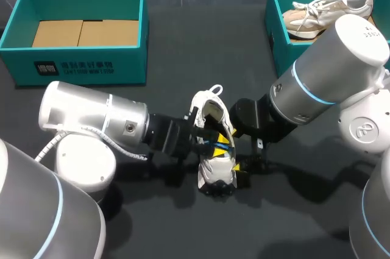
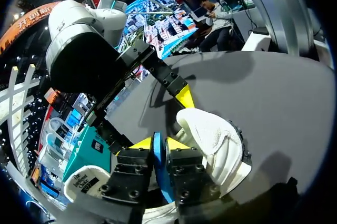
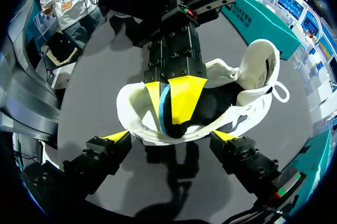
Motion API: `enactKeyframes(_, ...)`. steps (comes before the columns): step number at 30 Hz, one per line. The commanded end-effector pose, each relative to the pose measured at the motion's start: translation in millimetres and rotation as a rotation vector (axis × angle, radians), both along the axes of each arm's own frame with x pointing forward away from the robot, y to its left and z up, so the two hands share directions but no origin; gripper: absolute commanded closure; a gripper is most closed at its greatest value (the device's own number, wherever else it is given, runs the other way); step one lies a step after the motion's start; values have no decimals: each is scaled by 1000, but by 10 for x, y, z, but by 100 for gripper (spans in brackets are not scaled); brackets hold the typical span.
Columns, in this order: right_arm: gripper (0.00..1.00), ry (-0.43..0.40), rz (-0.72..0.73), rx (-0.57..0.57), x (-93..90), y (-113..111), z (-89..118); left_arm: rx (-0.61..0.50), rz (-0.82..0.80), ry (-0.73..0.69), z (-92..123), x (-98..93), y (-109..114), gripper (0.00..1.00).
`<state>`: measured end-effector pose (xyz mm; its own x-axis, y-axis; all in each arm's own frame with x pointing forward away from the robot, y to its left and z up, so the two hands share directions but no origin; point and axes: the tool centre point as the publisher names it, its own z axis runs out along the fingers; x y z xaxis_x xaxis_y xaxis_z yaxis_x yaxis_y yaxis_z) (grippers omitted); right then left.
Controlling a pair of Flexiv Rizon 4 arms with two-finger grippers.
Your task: Take the shoe out of the shoebox, open the shoe tongue, remove and reinsert the insole, then place the shoe into the shoebox
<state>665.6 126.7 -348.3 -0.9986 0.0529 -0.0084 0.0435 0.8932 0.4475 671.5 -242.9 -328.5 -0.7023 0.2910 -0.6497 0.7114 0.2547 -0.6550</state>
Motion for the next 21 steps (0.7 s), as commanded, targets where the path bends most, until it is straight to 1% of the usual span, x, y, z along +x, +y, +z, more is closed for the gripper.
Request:
enactKeyframes(1,0,-2,0,1,-12,3,-13,-13,-8,5,107,-54,90,76)
enactKeyframes(4,0,-2,0,1,-12,3,-13,-21,-12,13,145,-82,95,74)
enactKeyframes(9,0,-2,0,1,-12,3,-13,-18,-17,19,135,-118,87,76)
enactKeyframes(16,0,-2,0,1,-12,3,-13,32,-6,20,-32,-134,83,78)
enactKeyframes(17,0,-2,0,1,-12,3,-13,42,-3,16,-60,-131,83,81)
enactKeyframes(18,0,-2,0,1,-12,3,-13,50,3,8,-88,-124,83,93)
enactKeyframes(19,0,-2,0,1,-12,3,-13,55,5,4,-114,-117,82,100)
enactKeyframes(21,0,-2,0,1,-12,3,-13,57,6,5,-158,-95,76,100)
